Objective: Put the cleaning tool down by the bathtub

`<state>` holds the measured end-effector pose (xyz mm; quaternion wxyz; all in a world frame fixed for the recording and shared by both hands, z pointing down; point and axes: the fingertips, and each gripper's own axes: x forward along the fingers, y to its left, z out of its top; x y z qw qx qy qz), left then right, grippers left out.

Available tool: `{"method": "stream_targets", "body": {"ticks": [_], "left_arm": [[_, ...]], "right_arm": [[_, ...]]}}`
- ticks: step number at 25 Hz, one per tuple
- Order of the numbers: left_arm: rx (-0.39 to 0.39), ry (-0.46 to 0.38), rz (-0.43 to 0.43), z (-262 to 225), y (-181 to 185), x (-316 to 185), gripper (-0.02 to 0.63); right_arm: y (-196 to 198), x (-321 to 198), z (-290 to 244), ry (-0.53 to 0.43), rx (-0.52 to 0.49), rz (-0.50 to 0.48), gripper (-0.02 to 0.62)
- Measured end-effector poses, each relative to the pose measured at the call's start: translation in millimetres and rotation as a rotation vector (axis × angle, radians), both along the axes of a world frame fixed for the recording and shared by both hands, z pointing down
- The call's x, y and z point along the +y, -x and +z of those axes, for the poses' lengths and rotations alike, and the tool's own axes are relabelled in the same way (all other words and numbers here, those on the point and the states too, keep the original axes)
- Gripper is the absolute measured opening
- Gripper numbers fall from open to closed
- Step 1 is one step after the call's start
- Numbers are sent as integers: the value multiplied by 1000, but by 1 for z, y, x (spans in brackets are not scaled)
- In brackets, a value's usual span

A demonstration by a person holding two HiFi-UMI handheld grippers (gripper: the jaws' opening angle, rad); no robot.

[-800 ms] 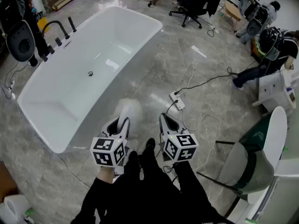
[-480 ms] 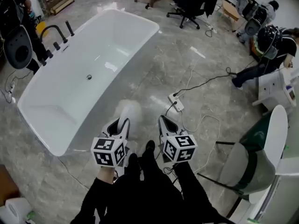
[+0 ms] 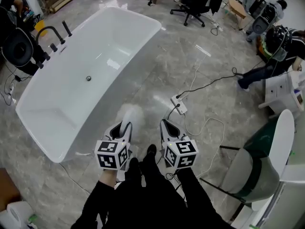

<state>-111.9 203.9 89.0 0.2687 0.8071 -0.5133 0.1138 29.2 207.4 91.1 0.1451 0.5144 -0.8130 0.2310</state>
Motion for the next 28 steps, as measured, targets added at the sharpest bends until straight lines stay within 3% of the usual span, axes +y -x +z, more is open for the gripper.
{"method": "stream_targets", "body": {"ticks": [15, 28], "left_arm": [[-57, 25, -23, 29, -62, -105, 100], [-56, 65, -23, 75, -81, -201, 100]], "right_arm": [[-99, -103, 33, 70, 25, 86, 0], [-118, -183, 74, 112, 94, 88, 0]]}}
